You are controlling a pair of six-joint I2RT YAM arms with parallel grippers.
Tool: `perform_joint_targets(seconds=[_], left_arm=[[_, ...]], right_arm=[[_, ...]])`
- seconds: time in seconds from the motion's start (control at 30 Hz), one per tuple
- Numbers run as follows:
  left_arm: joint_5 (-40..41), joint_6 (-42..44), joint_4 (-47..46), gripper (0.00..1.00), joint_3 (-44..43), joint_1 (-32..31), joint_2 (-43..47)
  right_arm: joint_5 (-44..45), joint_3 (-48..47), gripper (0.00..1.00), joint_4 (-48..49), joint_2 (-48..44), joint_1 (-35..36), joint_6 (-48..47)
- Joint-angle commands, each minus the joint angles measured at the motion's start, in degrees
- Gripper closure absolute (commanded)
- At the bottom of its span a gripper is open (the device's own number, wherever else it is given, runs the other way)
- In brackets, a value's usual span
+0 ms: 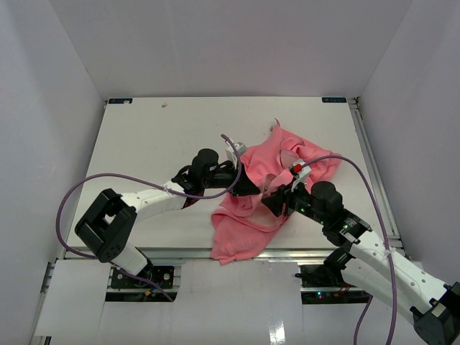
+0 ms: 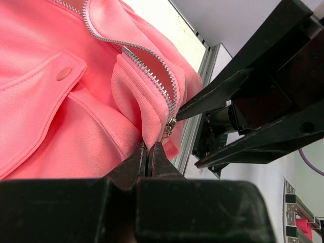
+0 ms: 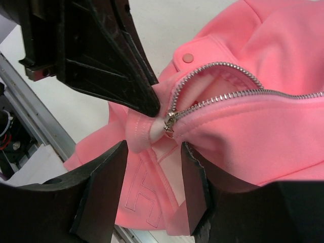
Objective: Zip up the jacket
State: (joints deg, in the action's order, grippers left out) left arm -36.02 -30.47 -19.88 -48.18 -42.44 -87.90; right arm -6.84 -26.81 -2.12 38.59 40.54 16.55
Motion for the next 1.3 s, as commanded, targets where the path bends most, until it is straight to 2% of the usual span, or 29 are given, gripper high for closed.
perform_joint_targets(seconds=[0.0, 0.37, 0.6, 0.8, 0.9, 1.1, 1.2, 1.27], left_arm=[[0.16, 0.14, 0.01, 1.00, -0.50, 0.41, 0.18], [0.08, -0.31, -0.34, 1.00, -0.51, 0.34, -0.22], [0.29, -0.55, -0.14, 1.00, -0.51, 0.35, -0.36], [0.69, -0.73, 0.29, 1.00, -0.69, 0.34, -0.44], [0.43, -0.55, 0.73, 1.00, -1.16, 0.37, -0.87], [-0.17, -0.81, 0.54, 1.00, -1.16, 0.50, -1.30], [-1.22, -0.99, 0.63, 1.00, -1.81, 0.85, -1.99], [-2.19, -1.58, 0.07, 1.00, -1.80, 1.16, -2.48]], right_arm=[[4.59, 1.22, 0.47, 5.89, -0.06, 0.44, 2.00], [6.82, 1.67, 0.48, 9.43, 2.18, 3.09, 1.70], [14.27, 1.30, 0.54, 7.99, 2.58, 7.04, 1.53], [25.58, -1.67, 0.54, 1.28, 0.96, 13.07, -1.10], [30.39, -4.47, 0.48, -3.85, 1.30, 17.34, -3.04], [46.59, -13.56, 0.40, -17.73, 6.37, 26.13, -3.46], [54.87, -14.41, 0.37, -18.98, 8.89, 30.76, -6.37], [59.87, -13.55, 0.36, -15.69, 10.52, 35.73, -12.85]])
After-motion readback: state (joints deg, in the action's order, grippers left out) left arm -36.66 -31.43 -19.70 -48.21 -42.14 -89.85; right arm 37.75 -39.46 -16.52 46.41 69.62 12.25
